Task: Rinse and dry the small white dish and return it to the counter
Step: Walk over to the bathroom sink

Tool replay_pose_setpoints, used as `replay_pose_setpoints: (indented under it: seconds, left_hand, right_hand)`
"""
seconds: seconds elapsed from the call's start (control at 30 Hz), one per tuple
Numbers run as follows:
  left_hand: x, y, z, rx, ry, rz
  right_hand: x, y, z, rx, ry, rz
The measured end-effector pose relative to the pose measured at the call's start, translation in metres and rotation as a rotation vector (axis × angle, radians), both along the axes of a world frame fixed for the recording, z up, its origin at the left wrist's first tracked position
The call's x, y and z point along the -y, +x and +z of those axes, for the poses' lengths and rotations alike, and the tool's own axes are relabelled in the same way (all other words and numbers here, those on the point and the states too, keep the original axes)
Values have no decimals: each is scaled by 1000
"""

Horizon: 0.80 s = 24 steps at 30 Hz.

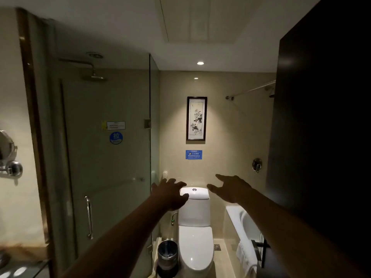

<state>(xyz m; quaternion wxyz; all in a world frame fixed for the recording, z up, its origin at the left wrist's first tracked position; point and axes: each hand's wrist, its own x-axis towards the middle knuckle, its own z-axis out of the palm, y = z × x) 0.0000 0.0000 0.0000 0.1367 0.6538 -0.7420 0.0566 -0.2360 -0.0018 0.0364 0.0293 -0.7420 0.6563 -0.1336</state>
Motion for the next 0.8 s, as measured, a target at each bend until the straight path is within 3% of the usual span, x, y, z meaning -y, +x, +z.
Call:
replay_pose_setpoints:
  seconds: [0.3,0.5,0.63,0.8]
  left_hand:
    - [15,-22,0,16,43,50]
    - [26,-58,-22,-280,79,41]
    - [34,-64,-33,-169,-27,124]
    - [71,-55,-30,-113,27,160]
  right_hand:
    - [16,-14,-14,-208,6,-50]
    - [45,-7,-45,-319,-85,18]
    - [72,2,-68,-309,-104,75]
    - [112,12,-84,-266,-72,71]
